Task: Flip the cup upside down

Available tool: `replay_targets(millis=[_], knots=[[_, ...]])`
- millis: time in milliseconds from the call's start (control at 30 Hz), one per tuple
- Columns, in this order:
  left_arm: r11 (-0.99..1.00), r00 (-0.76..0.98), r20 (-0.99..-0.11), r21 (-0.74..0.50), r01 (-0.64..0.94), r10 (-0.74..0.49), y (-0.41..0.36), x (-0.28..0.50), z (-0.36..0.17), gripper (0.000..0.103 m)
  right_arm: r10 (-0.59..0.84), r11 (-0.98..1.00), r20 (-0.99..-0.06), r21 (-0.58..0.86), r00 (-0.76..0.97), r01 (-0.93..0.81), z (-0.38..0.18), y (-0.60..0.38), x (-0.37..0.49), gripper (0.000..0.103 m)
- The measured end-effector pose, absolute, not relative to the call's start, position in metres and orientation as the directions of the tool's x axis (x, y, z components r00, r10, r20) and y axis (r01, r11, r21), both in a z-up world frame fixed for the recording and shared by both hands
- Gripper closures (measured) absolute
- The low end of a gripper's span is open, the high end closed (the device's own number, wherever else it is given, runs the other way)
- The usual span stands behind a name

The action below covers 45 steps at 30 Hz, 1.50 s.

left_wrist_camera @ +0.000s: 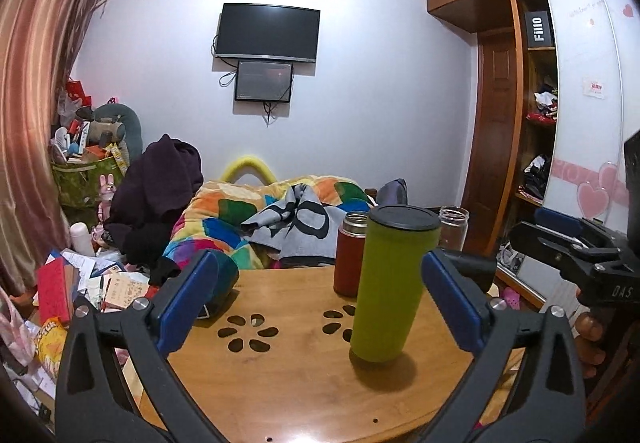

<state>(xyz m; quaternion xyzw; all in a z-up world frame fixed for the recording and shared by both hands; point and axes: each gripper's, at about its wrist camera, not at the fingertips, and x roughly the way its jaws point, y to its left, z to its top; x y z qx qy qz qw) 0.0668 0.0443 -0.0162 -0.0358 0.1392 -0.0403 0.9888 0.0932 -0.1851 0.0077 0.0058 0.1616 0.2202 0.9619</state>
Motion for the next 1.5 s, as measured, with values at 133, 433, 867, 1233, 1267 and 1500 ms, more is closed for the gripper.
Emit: replay_targets(millis=[133,433,867,1233,1267,1500], knots=[[0.994,0.963,-0.260,-0.099,0.048,-0.072,0.042,0.056,-0.017,0.000,0.393,0.918,-0.309,0.076,0.866,-0.390,0.004,-0.192,0.080,0.000],[0.997,0.968,-0.248,-0.074,0.019,-0.037,0.030,0.038,-0.019,0.000,0.411,0.911,-0.302,0.102,0.860,-0.399,-0.001,-0.199,0.063,0.000],[0.997,0.969,-0.240,-0.048,0.053,-0.063,0.019,0.031,-0.021,0.000,0.425,0.905,-0.292,0.103,0.857,-0.413,-0.005,-0.192,0.053,0.000],[0.997,0.967,-0.247,-0.055,0.051,-0.063,0.020,0.031,-0.022,0.000,0.428,0.904,-0.296,0.111,0.854,-0.414,-0.007,-0.191,0.053,0.000],[0.997,0.967,-0.247,-0.055,0.052,-0.064,0.021,0.031,-0.022,0.000,0.427,0.904,-0.295,0.111,0.855,-0.413,-0.007,-0.191,0.054,0.000],[0.997,0.966,-0.248,-0.053,0.056,-0.068,0.020,0.031,-0.024,0.000,0.426,0.904,-0.294,0.111,0.856,-0.412,-0.009,-0.191,0.054,0.000]])
